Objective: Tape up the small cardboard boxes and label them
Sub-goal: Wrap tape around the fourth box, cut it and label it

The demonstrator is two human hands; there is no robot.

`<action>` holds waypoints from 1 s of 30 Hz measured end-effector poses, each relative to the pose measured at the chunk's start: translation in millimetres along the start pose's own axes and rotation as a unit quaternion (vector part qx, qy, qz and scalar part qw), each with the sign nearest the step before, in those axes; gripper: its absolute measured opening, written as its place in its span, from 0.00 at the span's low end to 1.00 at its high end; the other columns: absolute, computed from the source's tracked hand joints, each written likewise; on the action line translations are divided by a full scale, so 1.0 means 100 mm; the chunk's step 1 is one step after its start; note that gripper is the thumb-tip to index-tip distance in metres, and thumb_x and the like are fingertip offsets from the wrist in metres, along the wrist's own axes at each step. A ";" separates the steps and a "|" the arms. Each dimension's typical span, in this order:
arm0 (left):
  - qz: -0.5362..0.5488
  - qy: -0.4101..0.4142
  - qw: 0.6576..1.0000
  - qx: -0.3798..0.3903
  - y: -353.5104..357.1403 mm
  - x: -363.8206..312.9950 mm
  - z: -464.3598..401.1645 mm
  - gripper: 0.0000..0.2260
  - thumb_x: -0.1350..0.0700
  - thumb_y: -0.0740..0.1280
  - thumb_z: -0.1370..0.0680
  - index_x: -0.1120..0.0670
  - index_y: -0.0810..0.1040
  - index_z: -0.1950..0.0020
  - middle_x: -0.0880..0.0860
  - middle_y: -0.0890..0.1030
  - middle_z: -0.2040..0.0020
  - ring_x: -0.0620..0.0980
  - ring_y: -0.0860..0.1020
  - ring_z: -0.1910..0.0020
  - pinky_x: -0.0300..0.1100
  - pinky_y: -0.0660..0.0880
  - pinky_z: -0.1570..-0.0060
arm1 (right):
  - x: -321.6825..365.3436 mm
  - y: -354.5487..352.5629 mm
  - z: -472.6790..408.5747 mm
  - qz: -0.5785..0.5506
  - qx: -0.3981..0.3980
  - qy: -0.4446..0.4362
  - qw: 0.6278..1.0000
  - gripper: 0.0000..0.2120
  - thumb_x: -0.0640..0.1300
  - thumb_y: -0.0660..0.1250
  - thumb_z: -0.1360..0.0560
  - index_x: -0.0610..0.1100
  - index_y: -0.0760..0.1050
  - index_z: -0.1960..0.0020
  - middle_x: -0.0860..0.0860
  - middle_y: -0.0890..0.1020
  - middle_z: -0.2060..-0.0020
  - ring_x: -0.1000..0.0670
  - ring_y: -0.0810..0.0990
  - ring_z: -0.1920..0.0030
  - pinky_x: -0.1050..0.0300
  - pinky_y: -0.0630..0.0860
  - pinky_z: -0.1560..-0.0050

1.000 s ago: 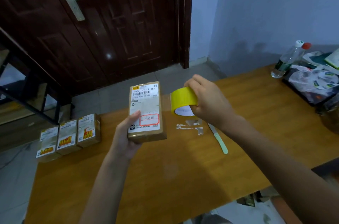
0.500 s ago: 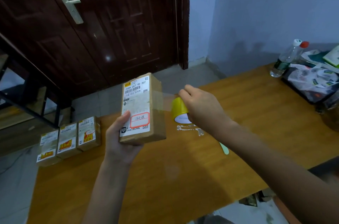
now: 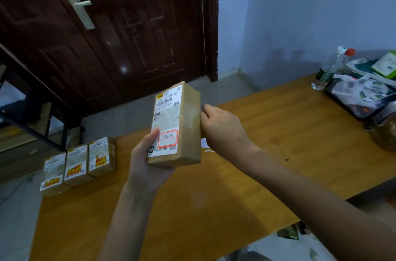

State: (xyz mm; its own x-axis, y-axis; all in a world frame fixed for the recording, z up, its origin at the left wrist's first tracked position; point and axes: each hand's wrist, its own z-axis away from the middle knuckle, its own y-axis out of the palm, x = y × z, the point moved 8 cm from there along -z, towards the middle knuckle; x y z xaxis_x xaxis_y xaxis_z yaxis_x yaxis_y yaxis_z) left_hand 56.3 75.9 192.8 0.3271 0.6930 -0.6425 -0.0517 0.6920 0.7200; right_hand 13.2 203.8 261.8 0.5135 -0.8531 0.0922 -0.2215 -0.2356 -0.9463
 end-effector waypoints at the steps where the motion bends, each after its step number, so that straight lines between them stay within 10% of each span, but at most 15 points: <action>1: 0.009 -0.015 1.000 0.003 0.00 0.05 0.00 0.20 0.47 0.66 0.26 0.54 0.80 0.37 0.55 0.82 0.43 0.53 0.82 0.47 0.47 0.79 0.50 | 0.00 -0.01 0.00 0.007 -0.004 0.006 1.000 0.13 0.25 0.65 0.39 0.37 0.74 0.58 0.45 0.74 0.64 0.48 0.68 0.68 0.56 0.59 0.72; 5: -0.013 -0.026 1.000 -0.002 -0.03 0.11 -0.05 0.20 0.49 0.58 0.21 0.58 0.75 0.35 0.58 0.81 0.46 0.53 0.81 0.49 0.45 0.81 0.55 | 0.02 0.02 0.02 0.010 0.011 0.018 1.000 0.12 0.28 0.66 0.36 0.42 0.70 0.59 0.48 0.71 0.63 0.50 0.68 0.67 0.57 0.61 0.71; 9: -0.258 0.028 0.959 -0.111 -0.24 0.00 -0.07 0.13 0.53 0.62 0.22 0.62 0.74 0.45 0.60 0.79 0.51 0.58 0.77 0.51 0.51 0.75 0.54 | 0.02 0.06 0.08 0.028 0.033 0.020 0.999 0.12 0.34 0.71 0.36 0.44 0.68 0.61 0.47 0.74 0.63 0.50 0.67 0.66 0.57 0.62 0.69; 12: -0.340 0.036 0.930 -0.131 -0.26 -0.01 -0.04 0.11 0.49 0.61 0.19 0.51 0.79 0.44 0.54 0.83 0.49 0.56 0.79 0.46 0.54 0.75 0.45 | 0.02 0.10 0.10 0.046 0.053 0.032 0.997 0.14 0.38 0.71 0.33 0.45 0.64 0.60 0.48 0.75 0.60 0.50 0.68 0.65 0.56 0.61 0.68; 17: -0.449 -0.040 0.891 -0.049 -0.13 0.08 -0.04 0.37 0.27 0.70 0.38 0.45 0.74 0.35 0.48 0.81 0.41 0.49 0.78 0.41 0.46 0.76 0.44 | 0.07 0.09 0.08 0.075 0.073 0.046 0.993 0.07 0.42 0.68 0.26 0.43 0.73 0.50 0.47 0.77 0.54 0.47 0.78 0.57 0.56 0.65 0.64; 23: -0.518 0.002 0.848 -0.107 -0.14 0.19 -0.06 0.45 0.36 0.79 0.48 0.46 0.66 0.37 0.43 0.76 0.44 0.37 0.77 0.48 0.29 0.75 0.62 | 0.17 0.14 -0.05 0.083 0.096 0.037 0.991 0.12 0.40 0.64 0.25 0.40 0.70 0.42 0.44 0.78 0.47 0.43 0.79 0.48 0.54 0.64 0.59; 30: -0.399 0.032 0.892 -0.210 -0.46 0.22 -0.10 0.24 0.56 0.75 0.40 0.51 0.74 0.46 0.55 0.82 0.49 0.49 0.82 0.53 0.40 0.78 0.62 | -0.10 0.09 0.02 -0.073 0.055 0.013 0.996 0.17 0.44 0.70 0.34 0.45 0.70 0.47 0.50 0.78 0.54 0.45 0.76 0.53 0.52 0.69 0.58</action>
State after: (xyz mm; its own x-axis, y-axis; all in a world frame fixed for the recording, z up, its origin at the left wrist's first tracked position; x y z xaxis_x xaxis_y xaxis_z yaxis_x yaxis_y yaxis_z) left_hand 56.1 61.3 142.8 0.3636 -0.0523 -0.9301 -0.1812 0.9754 -0.1257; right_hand 7.0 211.2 251.6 0.5107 -0.8262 0.2378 -0.0534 -0.3065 -0.9504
